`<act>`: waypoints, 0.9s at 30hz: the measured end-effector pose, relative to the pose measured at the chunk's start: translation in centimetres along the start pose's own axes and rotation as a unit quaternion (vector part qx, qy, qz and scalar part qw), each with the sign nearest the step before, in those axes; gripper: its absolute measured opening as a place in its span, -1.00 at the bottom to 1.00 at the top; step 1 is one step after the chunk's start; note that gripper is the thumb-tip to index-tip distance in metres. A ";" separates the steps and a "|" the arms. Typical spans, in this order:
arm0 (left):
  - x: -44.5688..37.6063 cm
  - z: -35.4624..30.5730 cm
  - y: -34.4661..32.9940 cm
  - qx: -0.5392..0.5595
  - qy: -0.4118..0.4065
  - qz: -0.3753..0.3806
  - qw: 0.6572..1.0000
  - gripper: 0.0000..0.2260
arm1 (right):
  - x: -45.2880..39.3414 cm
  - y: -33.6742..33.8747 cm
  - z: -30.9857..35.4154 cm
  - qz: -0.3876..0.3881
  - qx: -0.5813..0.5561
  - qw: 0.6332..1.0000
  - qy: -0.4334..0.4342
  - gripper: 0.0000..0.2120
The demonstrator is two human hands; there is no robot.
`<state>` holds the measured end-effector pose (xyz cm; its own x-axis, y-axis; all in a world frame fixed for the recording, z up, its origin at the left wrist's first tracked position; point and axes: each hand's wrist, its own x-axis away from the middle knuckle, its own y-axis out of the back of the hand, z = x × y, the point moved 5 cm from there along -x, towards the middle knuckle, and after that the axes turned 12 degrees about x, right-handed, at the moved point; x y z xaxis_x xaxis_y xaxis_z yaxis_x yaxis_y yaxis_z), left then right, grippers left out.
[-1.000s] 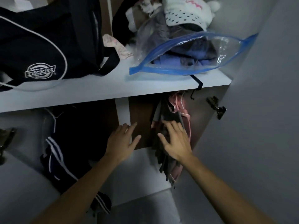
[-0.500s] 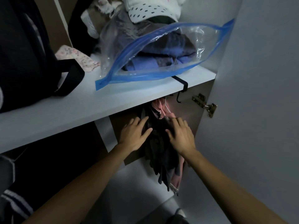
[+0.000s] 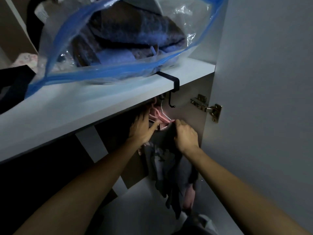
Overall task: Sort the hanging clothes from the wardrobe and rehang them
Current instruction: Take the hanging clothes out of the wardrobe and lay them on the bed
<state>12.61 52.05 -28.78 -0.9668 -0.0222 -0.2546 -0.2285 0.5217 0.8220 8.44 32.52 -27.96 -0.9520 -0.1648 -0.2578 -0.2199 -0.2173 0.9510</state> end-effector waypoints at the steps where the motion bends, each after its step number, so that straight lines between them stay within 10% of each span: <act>1: -0.5 0.5 -0.3 0.004 0.006 0.001 1.000 -0.27 | -0.1 -0.2 0.0 0.006 0.002 1.000 -0.002 -0.61; 27: 7.2 11.6 7.2 0.050 -0.026 -0.145 0.988 -0.61 | -0.2 -1.4 1.1 -0.101 0.011 0.994 -0.030 -0.84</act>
<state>5.38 65.52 -30.59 -0.8549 -0.1409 -0.4994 -0.4795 0.5823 0.6566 8.71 33.95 -29.05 -0.8985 -0.0625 -0.4344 -0.4124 -0.2183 0.8844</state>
